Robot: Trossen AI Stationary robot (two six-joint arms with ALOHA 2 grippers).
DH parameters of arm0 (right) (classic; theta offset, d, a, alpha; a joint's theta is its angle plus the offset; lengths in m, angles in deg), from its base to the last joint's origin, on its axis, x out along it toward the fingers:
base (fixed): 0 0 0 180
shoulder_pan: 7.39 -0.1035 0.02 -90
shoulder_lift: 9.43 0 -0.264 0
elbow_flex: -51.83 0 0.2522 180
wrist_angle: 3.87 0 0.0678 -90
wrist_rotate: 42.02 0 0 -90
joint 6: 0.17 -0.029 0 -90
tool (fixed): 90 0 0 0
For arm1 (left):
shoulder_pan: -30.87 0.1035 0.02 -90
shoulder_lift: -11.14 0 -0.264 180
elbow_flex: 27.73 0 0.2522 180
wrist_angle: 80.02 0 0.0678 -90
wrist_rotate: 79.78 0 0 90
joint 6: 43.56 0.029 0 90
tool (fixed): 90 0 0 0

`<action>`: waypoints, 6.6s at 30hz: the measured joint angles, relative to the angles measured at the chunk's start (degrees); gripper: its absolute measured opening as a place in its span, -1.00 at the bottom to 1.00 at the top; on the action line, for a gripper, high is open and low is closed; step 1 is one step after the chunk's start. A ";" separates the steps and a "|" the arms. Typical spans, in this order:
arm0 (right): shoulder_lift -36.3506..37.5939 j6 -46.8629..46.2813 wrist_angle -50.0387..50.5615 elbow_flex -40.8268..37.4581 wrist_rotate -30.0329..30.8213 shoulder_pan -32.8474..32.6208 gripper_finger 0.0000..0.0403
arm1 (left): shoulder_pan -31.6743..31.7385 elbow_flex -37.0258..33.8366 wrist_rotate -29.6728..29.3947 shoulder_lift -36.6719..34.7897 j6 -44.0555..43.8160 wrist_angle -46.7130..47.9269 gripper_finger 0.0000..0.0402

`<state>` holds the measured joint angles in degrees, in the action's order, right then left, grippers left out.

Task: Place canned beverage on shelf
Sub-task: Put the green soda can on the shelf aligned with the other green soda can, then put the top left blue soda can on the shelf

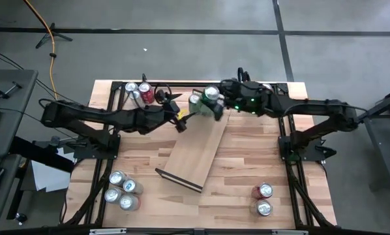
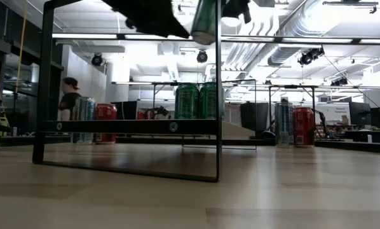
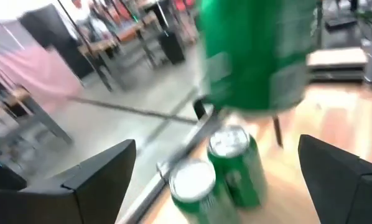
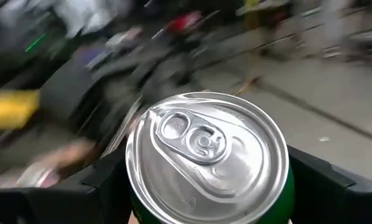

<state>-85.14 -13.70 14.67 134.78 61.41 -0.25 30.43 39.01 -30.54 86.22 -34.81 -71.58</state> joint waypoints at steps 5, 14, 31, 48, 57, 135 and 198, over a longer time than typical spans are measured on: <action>4.20 1.86 17.78 0.13 -15.30 0.13 0.50 | 2.09 0.00 12.01 -7.78 -11.39 14.15 0.84; 7.80 2.14 26.85 -8.35 -16.97 -1.64 0.50 | 6.14 -6.22 19.31 -22.31 -21.36 14.76 0.85; 6.80 -1.16 -17.09 -36.26 3.06 4.08 0.50 | 7.55 -13.49 12.49 -32.88 -31.39 8.48 0.85; 1.08 0.03 -20.67 -36.28 8.42 4.49 0.68 | 7.55 -13.49 11.45 -32.56 -29.95 8.46 0.85; 1.13 0.65 -22.28 -36.24 8.14 4.47 0.88 | 7.55 -13.49 11.46 -32.56 -29.11 8.50 0.85; 7.03 -34.81 -4.40 -36.26 5.60 3.50 -1.00 | 7.53 -13.42 13.84 -32.56 -28.56 9.75 0.85; 9.19 -5.93 -6.19 -12.11 -11.97 -0.05 0.00 | 6.53 -16.31 28.15 -35.93 -31.15 1.62 -0.91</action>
<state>-75.95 -19.63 8.48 122.67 49.44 -0.30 36.96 22.69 -2.39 50.29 -65.96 -69.96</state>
